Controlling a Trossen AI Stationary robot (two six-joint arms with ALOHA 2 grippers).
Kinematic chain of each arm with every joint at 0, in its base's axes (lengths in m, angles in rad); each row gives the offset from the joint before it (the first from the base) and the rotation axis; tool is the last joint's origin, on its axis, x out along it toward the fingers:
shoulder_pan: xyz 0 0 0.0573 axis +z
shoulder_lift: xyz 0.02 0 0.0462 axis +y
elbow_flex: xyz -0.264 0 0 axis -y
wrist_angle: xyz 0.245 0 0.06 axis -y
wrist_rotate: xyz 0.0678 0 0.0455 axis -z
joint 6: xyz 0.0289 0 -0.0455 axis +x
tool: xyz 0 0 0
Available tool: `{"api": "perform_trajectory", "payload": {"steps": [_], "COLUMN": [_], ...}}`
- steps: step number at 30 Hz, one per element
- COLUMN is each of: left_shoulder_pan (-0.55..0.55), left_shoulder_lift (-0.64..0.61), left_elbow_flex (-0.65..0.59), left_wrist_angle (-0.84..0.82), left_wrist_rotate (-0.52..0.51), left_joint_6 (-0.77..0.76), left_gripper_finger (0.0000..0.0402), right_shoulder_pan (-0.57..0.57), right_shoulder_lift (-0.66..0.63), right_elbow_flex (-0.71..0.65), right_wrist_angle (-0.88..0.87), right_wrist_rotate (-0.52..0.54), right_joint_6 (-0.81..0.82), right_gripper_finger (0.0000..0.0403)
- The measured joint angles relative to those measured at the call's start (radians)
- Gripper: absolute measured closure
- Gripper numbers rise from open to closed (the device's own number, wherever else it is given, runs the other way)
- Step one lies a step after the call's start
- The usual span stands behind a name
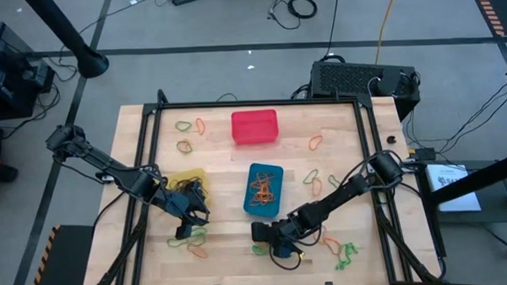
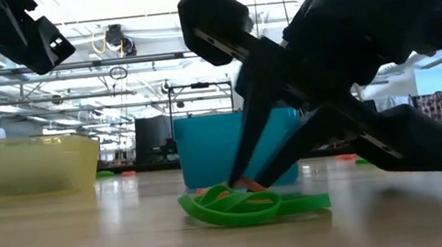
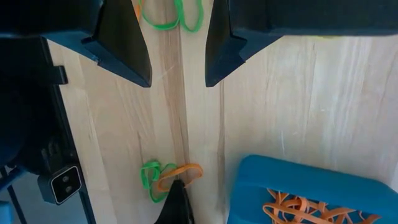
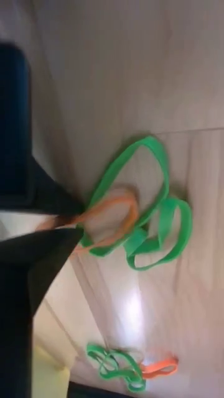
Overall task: Sort rubber bands into baskets
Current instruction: Put the orange rubber band into the blue bin
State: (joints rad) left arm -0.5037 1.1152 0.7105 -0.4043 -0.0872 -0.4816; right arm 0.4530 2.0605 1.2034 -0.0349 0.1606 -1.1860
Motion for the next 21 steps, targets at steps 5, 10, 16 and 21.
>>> {"api": "perform_trajectory", "payload": {"steps": [5,10,16,21], "left_shoulder_pan": [0.0,0.0,0.0,0.0], "left_shoulder_lift": [0.0,0.0,0.0,0.0], "left_elbow_flex": [0.0,0.0,0.0,0.0], "left_wrist_angle": [0.001,0.0,0.001,0.002], "left_wrist_rotate": [0.0,-0.021,-0.027,-0.047], "left_joint_6": [0.0,0.012,0.032,0.053], "left_gripper_finger": [0.0244,0.0244,0.0244,0.0244], "right_shoulder_pan": [0.001,0.024,0.05,0.067], "right_shoulder_lift": [-0.005,-0.037,-0.116,-0.206], "right_elbow_flex": [-0.001,-0.002,-0.002,-0.002], "right_wrist_angle": [-0.003,-0.013,-0.055,-0.06], "right_wrist_rotate": [0.022,0.163,0.207,0.202], "right_joint_6": [0.05,0.043,0.038,0.06], "right_gripper_finger": [0.0394,0.04,0.0401,0.0402]}}
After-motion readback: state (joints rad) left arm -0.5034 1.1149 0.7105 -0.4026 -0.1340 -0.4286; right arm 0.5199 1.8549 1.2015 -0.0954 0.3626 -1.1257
